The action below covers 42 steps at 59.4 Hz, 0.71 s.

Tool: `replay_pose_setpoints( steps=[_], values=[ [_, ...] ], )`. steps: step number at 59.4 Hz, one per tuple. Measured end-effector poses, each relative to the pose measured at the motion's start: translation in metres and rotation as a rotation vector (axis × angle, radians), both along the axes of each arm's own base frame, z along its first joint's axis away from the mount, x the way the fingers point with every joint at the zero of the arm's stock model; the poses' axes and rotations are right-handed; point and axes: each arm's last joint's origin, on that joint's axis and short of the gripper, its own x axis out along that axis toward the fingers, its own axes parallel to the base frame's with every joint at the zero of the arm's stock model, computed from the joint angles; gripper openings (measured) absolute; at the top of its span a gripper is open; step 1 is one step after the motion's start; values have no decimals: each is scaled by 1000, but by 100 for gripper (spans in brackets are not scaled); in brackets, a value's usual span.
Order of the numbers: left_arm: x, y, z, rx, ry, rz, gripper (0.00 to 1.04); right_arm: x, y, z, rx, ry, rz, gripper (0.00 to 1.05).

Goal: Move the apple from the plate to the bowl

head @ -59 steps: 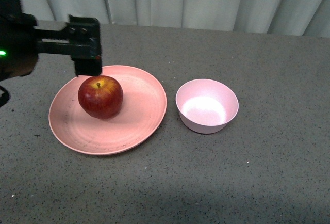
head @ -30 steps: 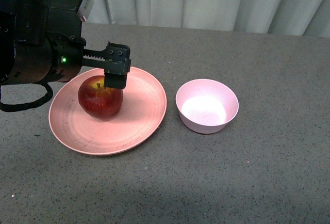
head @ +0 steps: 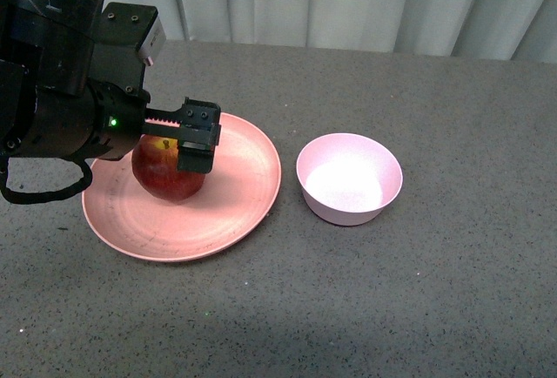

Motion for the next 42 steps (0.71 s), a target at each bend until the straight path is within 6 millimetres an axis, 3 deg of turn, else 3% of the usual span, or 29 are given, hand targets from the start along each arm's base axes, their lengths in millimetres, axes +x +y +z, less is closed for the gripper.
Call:
replay_pose_setpoints(
  steps=[26, 35, 42],
  values=[
    [0, 1, -16, 11, 37, -18, 98, 0, 0, 0, 0, 0, 0, 95],
    [0, 1, -17, 9, 41, -22, 79, 0, 0, 0, 0, 0, 0, 95],
    [0, -1, -17, 8, 41, -28, 73, 0, 0, 0, 0, 0, 0, 95]
  ],
)
